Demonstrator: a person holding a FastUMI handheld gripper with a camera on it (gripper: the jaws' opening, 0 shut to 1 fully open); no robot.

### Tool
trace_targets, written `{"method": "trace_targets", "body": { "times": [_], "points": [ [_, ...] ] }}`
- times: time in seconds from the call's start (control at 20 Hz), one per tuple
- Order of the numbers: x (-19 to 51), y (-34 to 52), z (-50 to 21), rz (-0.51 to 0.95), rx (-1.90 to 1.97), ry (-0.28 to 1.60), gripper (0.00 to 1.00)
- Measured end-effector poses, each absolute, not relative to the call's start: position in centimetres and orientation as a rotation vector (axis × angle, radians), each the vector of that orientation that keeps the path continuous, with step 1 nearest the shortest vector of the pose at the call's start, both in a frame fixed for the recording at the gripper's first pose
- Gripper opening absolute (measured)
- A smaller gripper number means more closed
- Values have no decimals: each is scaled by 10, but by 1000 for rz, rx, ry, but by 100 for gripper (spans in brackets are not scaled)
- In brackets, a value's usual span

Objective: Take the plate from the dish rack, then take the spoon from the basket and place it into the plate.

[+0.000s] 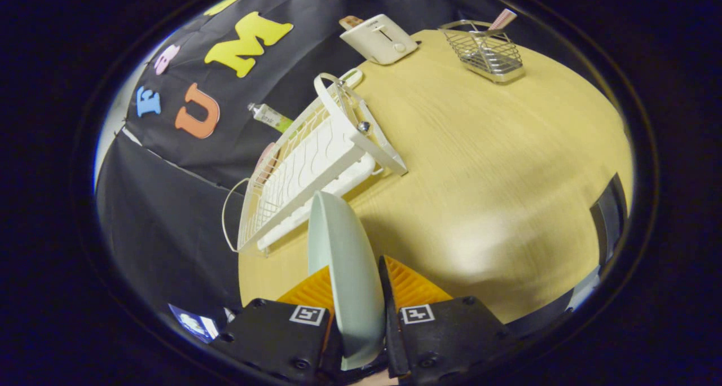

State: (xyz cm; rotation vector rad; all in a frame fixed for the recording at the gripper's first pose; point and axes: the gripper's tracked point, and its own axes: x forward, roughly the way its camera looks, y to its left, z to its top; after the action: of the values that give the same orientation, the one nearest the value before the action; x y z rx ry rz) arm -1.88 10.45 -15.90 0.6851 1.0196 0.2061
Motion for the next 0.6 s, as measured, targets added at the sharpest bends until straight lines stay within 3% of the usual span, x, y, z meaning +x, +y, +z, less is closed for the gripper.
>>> {"method": "trace_targets", "body": {
  "times": [0.6],
  "points": [
    [-17,98,-154,211,548,958,71]
  ]
}}
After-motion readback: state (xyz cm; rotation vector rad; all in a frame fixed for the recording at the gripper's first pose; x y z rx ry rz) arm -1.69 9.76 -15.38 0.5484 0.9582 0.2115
